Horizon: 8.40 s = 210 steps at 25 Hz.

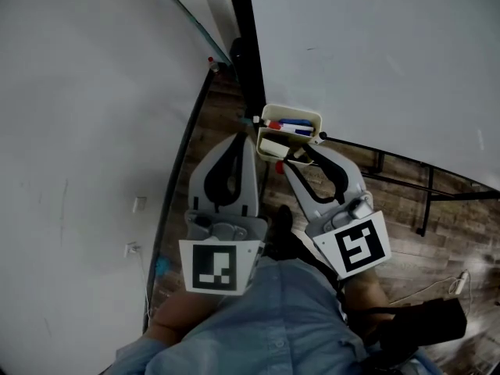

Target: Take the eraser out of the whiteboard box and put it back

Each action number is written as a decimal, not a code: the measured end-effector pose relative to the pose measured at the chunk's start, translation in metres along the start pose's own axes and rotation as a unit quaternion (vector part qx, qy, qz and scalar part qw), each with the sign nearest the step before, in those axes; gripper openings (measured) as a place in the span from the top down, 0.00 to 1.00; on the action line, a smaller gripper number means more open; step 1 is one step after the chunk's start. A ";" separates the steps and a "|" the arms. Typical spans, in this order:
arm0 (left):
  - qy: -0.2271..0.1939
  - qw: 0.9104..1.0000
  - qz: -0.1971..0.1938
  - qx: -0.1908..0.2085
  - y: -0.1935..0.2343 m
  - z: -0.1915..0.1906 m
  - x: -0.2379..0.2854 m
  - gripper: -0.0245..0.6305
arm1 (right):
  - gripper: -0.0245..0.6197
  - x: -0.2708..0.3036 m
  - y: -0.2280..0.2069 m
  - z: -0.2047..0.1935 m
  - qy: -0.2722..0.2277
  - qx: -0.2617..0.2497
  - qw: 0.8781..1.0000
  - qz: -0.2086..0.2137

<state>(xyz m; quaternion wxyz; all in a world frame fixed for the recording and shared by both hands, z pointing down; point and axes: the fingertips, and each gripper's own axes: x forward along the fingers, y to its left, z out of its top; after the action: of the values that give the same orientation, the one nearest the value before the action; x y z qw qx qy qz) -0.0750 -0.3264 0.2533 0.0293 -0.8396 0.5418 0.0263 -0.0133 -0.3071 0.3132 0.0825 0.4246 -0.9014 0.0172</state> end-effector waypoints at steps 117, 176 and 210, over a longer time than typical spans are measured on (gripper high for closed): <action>-0.054 0.998 0.003 0.010 0.003 0.025 0.020 0.96 | 0.76 -0.005 -0.020 0.030 -0.001 -0.017 0.998 0.064; -0.031 0.999 0.003 0.008 0.027 0.006 0.014 0.96 | 0.78 0.018 -0.015 0.006 0.008 -0.002 1.000 0.030; -0.080 0.997 -0.004 0.020 0.017 0.041 0.025 0.96 | 0.96 -0.006 -0.058 0.100 -0.137 -0.031 0.988 -0.059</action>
<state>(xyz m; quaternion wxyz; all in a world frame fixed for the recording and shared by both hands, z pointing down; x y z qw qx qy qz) -0.0804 -0.3531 0.2099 0.0892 -0.8364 0.5346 0.0821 0.0214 -0.3496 0.2116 -0.0277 0.4730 -0.8775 -0.0739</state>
